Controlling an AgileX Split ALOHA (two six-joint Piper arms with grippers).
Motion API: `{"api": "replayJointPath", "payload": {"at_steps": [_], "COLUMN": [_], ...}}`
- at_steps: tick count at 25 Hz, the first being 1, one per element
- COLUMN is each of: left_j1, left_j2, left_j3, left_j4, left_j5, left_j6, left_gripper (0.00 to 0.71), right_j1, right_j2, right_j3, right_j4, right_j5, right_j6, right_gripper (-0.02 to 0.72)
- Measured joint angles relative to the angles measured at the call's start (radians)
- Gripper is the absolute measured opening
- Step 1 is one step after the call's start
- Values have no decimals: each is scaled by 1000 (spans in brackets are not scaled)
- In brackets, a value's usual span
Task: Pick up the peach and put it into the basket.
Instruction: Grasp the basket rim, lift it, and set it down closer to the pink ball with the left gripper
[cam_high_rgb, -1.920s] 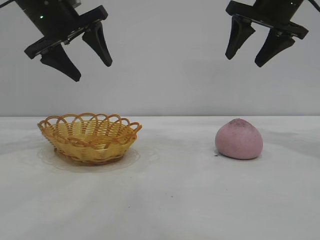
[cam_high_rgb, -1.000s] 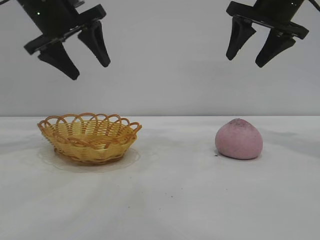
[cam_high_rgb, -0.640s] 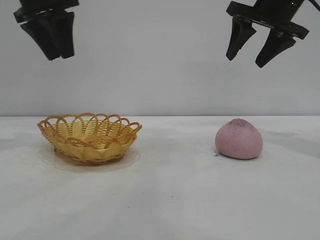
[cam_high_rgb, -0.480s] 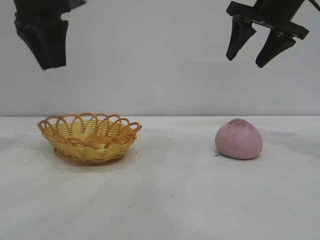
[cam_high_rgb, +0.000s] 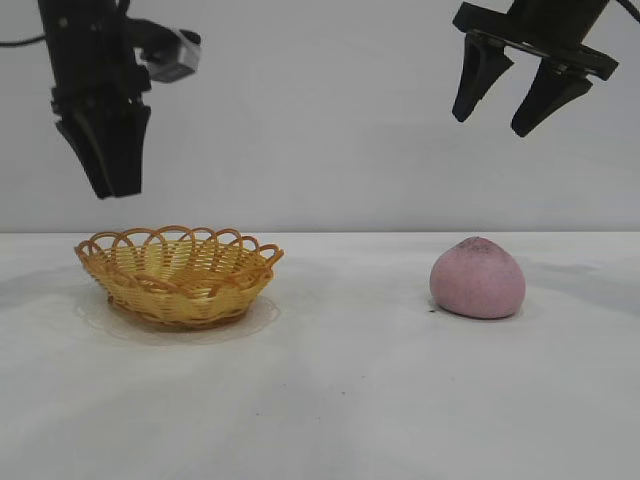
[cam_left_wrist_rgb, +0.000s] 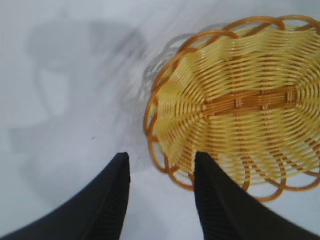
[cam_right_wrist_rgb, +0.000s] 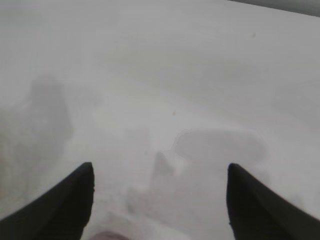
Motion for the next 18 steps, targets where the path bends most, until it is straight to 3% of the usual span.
{"api": "replayJointPath", "payload": {"at_steps": [7, 18], "left_j1": [-9, -9], "left_j2": [62, 132], "left_j3": [-72, -78], "left_j4": [6, 28], "left_j5": [6, -28], "left_j6": [0, 0], "left_gripper": [301, 301], "right_j1": [0, 0], "right_j2": [0, 0], "right_j3": [0, 0], "right_j4": [0, 0], "right_j5": [4, 26], "right_j6": [0, 0], "right_gripper": [465, 465]}}
